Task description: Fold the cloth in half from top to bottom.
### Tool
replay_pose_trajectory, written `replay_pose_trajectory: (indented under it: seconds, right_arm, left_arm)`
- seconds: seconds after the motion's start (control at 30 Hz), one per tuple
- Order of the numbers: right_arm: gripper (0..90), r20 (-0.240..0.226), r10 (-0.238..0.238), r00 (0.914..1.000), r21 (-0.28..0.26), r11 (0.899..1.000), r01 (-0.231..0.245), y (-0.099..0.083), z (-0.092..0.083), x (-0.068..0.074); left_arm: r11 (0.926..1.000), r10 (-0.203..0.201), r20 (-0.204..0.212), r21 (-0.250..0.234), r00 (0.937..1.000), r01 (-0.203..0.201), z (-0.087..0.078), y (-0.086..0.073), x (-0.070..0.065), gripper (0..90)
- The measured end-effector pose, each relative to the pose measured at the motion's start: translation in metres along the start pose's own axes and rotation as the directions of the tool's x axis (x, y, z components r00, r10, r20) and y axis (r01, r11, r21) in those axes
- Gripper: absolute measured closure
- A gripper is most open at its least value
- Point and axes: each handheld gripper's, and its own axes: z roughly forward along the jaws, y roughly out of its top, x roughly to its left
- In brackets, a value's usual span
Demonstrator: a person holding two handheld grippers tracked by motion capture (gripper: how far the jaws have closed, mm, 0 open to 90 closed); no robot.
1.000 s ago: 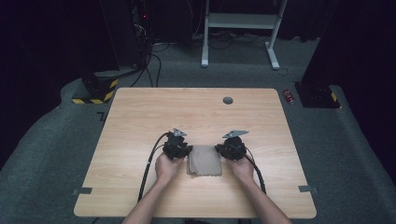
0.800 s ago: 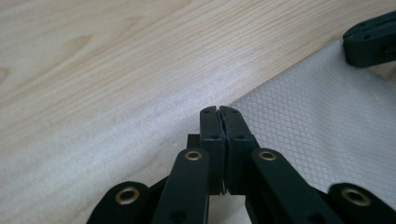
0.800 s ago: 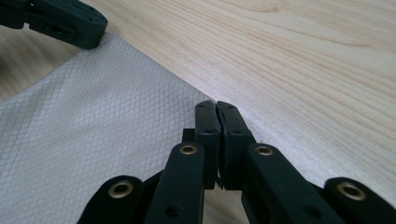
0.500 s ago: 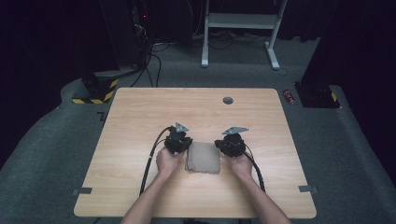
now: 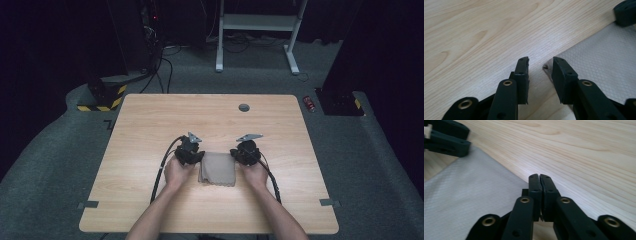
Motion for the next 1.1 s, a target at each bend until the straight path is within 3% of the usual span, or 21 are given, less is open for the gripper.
replay_pose_trajectory:
  seconds: [0.03, 0.13, 0.2, 0.33, 0.4, 0.47, 0.53, 0.57, 0.63, 0.67, 0.73, 0.77, 0.83, 0.93, 1.1]
  right_arm:
    - [86.0, 0.000, 0.000, 1.0000, 0.000, 1.000, 0.000, 0.000, 0.000, 0.000]
    - [79.2, -0.009, -0.004, 1.0000, -0.024, 1.000, 0.004, -0.004, -0.011, -0.002]
    - [75.0, -0.020, -0.019, 0.9996, -0.032, 0.999, 0.018, -0.007, -0.015, 0.000]
    - [71.7, -0.029, -0.043, 0.9987, -0.027, 0.999, 0.042, -0.013, -0.017, 0.005]
    - [71.2, -0.022, -0.058, 0.9980, -0.013, 0.998, 0.058, -0.016, -0.016, 0.008]
    - [71.0, -0.009, -0.073, 0.9973, 0.000, 0.997, 0.073, -0.019, -0.014, 0.009]
    - [70.7, -0.007, -0.073, 0.9973, -0.007, 0.997, 0.073, -0.020, -0.014, 0.009]
    - [70.2, -0.003, -0.073, 0.9973, -0.006, 0.997, 0.073, -0.019, -0.014, 0.009]
    - [68.3, 0.001, -0.069, 0.9976, -0.003, 0.998, 0.069, -0.019, -0.015, 0.009]
    - [67.3, 0.002, -0.063, 0.9980, -0.001, 0.998, 0.063, -0.020, -0.015, 0.008]
    - [67.3, -0.005, -0.046, 0.9989, -0.012, 0.999, 0.046, -0.022, -0.018, 0.007]
    - [67.3, -0.007, -0.044, 0.9990, -0.021, 0.999, 0.044, -0.023, -0.019, 0.006]
    - [66.9, -0.007, -0.042, 0.9991, -0.017, 0.999, 0.042, -0.025, -0.019, 0.006]
    - [66.5, -0.004, -0.045, 0.9990, -0.014, 0.999, 0.045, -0.025, -0.022, 0.006]
    - [66.5, 0.018, -0.055, 0.9983, -0.020, 0.998, 0.055, -0.030, -0.031, 0.003]
  left_arm:
    - [1.0000, 0.000, 0.000, 0.000, 1.0000, 0.000, 0.000, 0.000, 0.000, 64.3]
    - [0.9985, -0.029, 0.091, -0.044, 0.9954, 0.033, -0.019, -0.006, -0.008, 55.1]
    - [0.9994, -0.010, 0.132, -0.031, 0.9912, 0.015, -0.028, -0.013, -0.018, 50.5]
    - [0.9993, 0.035, 0.130, -0.019, 0.9909, -0.033, -0.039, -0.028, -0.031, 47.4]
    - [0.9980, 0.059, 0.082, 0.019, 0.9949, -0.061, -0.041, -0.042, -0.031, 47.5]
    - [0.9985, 0.053, 0.083, 0.009, 0.9952, -0.054, -0.042, -0.048, -0.028, 47.2]
    - [0.9974, 0.068, 0.030, 0.020, 0.9972, -0.069, -0.046, -0.052, -0.026, 48.8]
    - [0.9974, 0.068, 0.026, 0.022, 0.9974, -0.068, -0.047, -0.053, -0.025, 48.3]
    - [0.9981, 0.057, 0.035, 0.024, 0.9978, -0.058, -0.050, -0.056, -0.023, 47.3]
    - [0.9996, 0.028, 0.060, -0.002, 0.9978, -0.028, -0.053, -0.059, -0.022, 46.3]
    - [0.9980, -0.021, 0.122, -0.057, 0.9923, 0.028, -0.061, -0.063, -0.022, 45.0]
    - [0.9967, -0.028, 0.136, -0.072, 0.9903, 0.038, -0.062, -0.063, -0.024, 44.0]
    - [0.9959, -0.049, 0.161, -0.067, 0.9857, 0.061, -0.061, -0.062, -0.029, 40.7]
    - [1.0000, 0.003, 0.099, -0.005, 0.9951, -0.002, -0.051, -0.062, -0.038, 39.0]
    - [0.9997, 0.025, 0.074, 0.000, 0.9970, -0.025, -0.058, -0.068, -0.035, 39.3]
